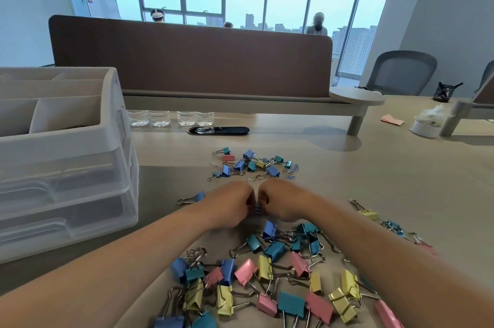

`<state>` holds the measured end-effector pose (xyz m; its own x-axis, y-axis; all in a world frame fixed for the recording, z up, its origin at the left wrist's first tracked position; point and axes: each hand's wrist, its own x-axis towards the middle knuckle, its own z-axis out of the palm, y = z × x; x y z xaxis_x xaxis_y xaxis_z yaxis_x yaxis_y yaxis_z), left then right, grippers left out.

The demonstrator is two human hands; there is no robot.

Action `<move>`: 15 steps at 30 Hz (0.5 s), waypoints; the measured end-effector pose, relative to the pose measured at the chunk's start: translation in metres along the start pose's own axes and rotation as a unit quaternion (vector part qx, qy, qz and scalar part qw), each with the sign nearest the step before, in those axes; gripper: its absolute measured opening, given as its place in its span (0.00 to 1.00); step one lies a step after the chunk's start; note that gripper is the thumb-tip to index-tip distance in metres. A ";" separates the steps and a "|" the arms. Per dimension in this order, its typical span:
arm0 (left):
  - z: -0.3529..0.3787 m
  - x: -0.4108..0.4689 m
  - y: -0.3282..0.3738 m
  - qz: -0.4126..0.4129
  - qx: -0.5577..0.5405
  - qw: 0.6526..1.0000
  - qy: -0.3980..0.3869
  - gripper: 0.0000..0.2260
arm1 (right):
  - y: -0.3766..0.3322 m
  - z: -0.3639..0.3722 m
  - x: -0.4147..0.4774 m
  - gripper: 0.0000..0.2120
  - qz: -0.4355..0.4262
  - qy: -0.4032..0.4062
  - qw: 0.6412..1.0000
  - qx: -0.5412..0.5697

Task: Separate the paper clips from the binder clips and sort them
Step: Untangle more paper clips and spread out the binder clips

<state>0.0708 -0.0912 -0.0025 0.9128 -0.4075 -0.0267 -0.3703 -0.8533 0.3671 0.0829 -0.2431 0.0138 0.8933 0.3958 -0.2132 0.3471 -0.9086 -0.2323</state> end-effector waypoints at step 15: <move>0.001 0.011 0.009 0.020 -0.013 0.999 0.047 0.06 | 0.019 -0.014 -0.010 0.03 -0.026 0.054 0.997 0.055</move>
<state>0.0776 -0.1040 0.0000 0.9096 -0.4083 0.0762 -0.4041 -0.8276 0.3896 0.0842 -0.2663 0.0249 0.9026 0.4194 -0.0971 0.3651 -0.8653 -0.3435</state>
